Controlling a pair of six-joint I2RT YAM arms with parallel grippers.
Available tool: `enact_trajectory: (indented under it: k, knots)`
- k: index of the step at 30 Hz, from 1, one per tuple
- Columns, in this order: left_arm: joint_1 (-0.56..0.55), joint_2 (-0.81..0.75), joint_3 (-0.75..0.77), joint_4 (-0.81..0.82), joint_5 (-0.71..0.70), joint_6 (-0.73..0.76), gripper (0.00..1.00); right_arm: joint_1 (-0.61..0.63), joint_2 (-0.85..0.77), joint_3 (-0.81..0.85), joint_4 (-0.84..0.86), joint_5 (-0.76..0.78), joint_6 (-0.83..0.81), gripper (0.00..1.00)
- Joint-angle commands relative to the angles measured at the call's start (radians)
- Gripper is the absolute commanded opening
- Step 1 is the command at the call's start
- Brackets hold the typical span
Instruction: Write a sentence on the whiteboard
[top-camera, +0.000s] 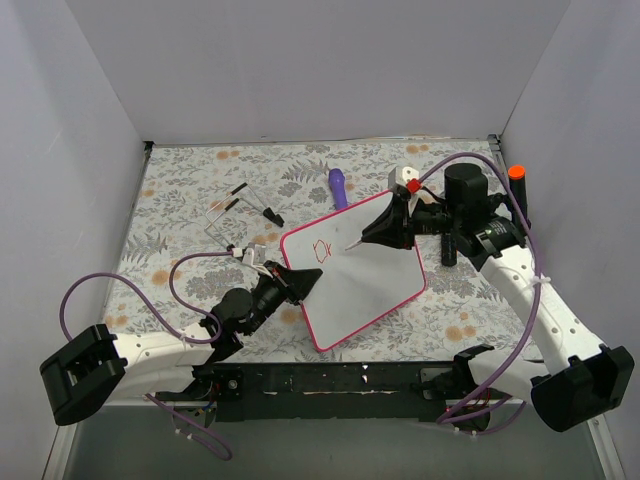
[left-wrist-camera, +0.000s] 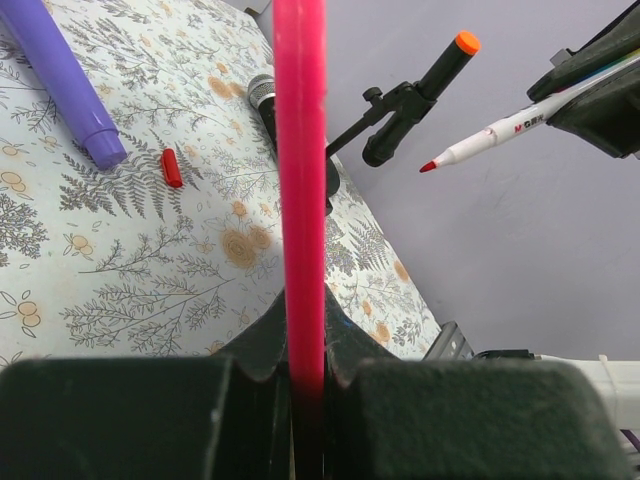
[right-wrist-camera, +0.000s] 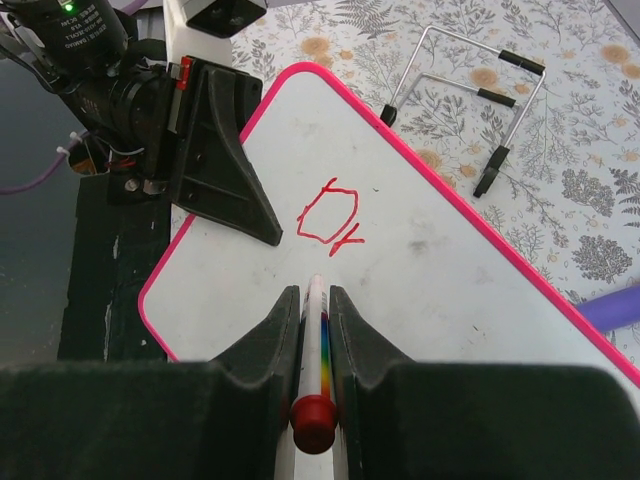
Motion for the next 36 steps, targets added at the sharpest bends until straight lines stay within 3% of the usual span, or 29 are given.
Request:
enact_trajectory:
  k: [1,36]
  knots:
    - [0.003,-0.030,0.029,0.144,-0.018,-0.030,0.00,-0.004,0.020,0.008,0.040,0.000,0.020,0.01]
    - [0.001,0.023,0.030,0.199,0.002,-0.092,0.00,0.068,0.157,0.018,0.129,0.128,0.097,0.01]
